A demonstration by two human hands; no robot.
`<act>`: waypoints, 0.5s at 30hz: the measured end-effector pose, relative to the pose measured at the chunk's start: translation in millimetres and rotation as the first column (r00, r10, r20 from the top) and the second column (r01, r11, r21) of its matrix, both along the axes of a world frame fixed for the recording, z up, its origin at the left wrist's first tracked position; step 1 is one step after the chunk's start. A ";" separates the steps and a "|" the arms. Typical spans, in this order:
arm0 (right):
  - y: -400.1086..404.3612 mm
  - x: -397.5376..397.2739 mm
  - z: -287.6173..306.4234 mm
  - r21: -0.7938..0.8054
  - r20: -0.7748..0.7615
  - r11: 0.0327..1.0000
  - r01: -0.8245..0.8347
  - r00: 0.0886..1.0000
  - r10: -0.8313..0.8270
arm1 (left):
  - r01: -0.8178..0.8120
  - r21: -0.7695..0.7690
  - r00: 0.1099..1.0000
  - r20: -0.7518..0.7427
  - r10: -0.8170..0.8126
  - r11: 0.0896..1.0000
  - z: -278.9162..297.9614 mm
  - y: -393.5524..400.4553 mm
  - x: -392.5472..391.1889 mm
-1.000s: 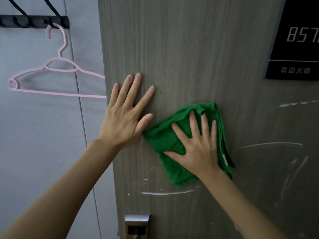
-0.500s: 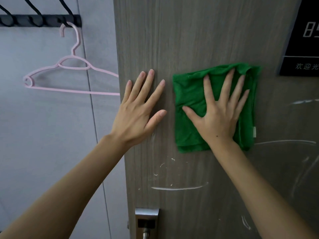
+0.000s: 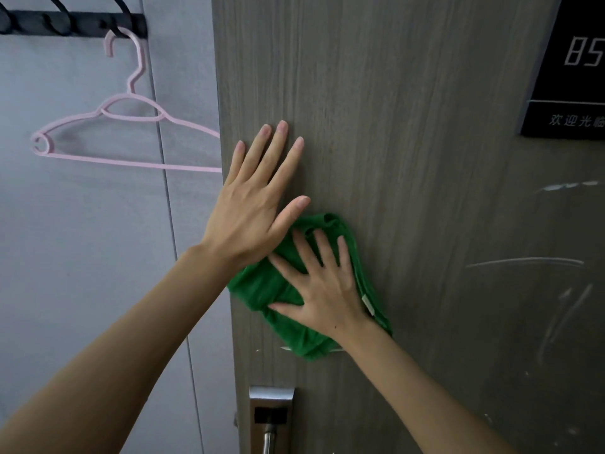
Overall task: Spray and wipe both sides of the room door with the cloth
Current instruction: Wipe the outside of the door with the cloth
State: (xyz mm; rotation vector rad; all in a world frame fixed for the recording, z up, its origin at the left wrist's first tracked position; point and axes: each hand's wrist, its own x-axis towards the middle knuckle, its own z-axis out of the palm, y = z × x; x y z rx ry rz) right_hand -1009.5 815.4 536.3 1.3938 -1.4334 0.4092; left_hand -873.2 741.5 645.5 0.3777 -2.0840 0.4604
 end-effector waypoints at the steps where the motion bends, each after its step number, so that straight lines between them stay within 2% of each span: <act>1: 1.5 -2.5 10.6 -0.043 0.037 0.999 0.030 0.999 -0.028 | -0.002 0.000 1.000 -0.004 0.002 1.000 -0.2 0.2 0.2; 4: 2.0 -5.8 42.5 -0.162 0.175 0.979 0.124 0.980 -0.095 | -0.011 -0.010 1.000 0.002 0.011 1.000 -0.1 -0.5 1.0; 6: 0.4 -3.5 51.2 -0.184 0.215 0.973 0.140 0.972 -0.099 | -0.016 -0.023 1.000 0.005 0.016 1.000 -0.5 -1.2 0.3; 11: -3.1 0.9 39.9 -0.182 0.216 0.972 0.146 0.971 -0.105 | -0.042 -0.062 0.999 -0.016 0.041 0.997 -2.5 -3.4 -3.5; 15: -2.1 1.9 10.9 -0.101 0.127 0.989 0.111 0.987 -0.098 | -0.084 -0.106 0.996 -0.037 0.080 0.991 -4.6 -7.2 -7.0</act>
